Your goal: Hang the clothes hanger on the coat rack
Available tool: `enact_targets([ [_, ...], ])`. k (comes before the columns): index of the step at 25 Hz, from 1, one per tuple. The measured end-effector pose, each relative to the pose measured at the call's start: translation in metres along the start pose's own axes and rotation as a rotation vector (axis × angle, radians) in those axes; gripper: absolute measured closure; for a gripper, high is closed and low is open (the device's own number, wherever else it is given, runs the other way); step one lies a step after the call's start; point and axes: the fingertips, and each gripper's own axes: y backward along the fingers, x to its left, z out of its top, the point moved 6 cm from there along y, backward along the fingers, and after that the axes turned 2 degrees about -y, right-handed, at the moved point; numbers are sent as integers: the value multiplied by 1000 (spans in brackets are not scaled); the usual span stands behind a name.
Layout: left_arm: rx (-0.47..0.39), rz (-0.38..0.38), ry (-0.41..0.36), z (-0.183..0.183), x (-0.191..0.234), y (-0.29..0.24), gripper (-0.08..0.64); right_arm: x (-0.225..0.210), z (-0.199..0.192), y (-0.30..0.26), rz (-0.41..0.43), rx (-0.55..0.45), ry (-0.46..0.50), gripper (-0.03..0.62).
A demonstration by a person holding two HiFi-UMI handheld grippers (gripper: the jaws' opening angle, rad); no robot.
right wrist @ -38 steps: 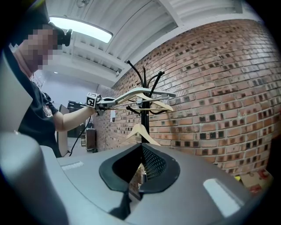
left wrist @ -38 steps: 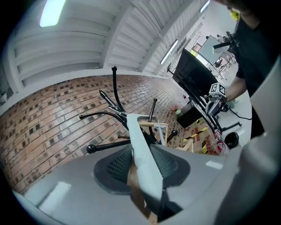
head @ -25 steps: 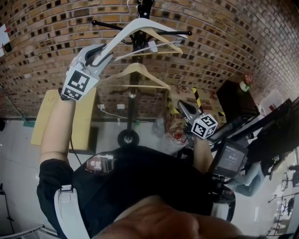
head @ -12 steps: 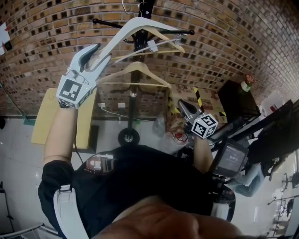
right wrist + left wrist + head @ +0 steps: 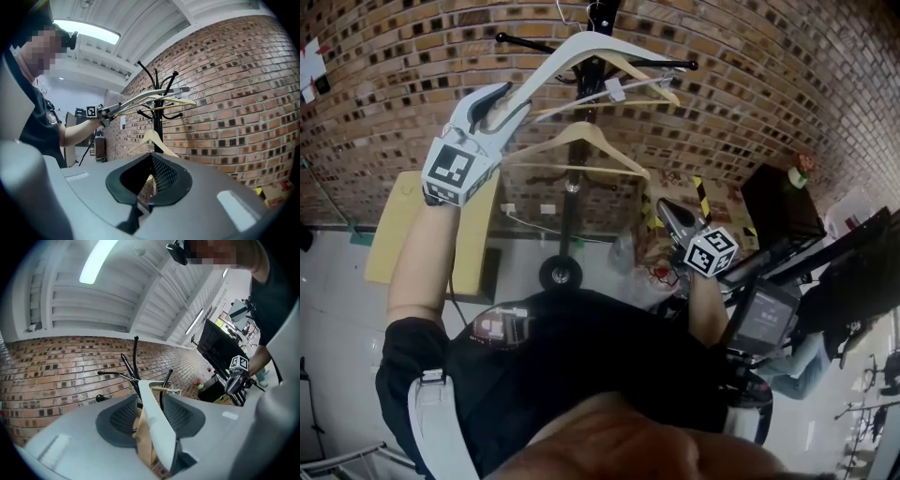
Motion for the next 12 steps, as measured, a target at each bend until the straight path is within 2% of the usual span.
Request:
enact_targets([
  [5, -49, -6, 42, 5, -3, 11, 369, 0, 0, 2, -2, 6, 0, 578],
  [9, -93, 37, 171, -2, 5, 24, 360, 0, -2, 1, -1, 9, -1, 578],
  [12, -91, 51, 237, -10, 8, 30, 360, 2, -2, -1, 4, 12, -2, 578],
])
